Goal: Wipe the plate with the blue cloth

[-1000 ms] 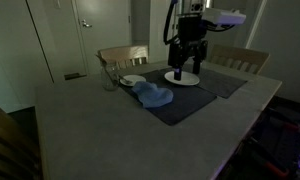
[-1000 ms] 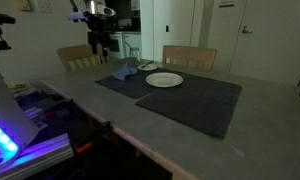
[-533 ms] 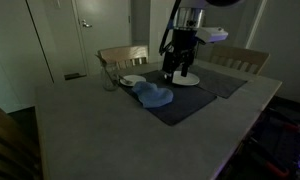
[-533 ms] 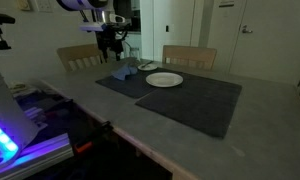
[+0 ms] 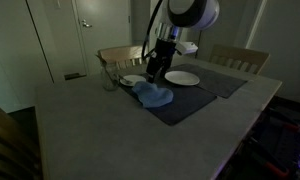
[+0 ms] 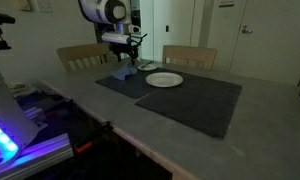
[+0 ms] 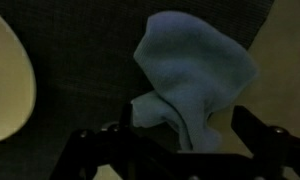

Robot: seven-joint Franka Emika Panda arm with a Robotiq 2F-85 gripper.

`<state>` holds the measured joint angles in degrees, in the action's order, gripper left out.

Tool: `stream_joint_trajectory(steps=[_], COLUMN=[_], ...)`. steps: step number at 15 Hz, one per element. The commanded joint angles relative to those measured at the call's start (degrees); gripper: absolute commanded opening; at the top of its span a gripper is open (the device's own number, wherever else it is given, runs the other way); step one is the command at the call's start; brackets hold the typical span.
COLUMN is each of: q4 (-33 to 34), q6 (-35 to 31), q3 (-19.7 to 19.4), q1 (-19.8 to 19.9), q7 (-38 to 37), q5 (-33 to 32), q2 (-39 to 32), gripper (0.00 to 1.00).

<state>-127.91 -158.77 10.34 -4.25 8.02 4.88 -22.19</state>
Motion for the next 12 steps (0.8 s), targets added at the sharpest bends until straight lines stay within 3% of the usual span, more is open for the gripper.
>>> stream_joint_trajectory(steps=[1, 12], q4=[8.64, 14.62], q6=[0.63, 3.93], q3=[3.36, 8.86], q1=[3.61, 8.42], q7=[7.80, 15.36], q5=[1.25, 0.71], q2=[-7.53, -16.27], gripper=[1.00, 1.00])
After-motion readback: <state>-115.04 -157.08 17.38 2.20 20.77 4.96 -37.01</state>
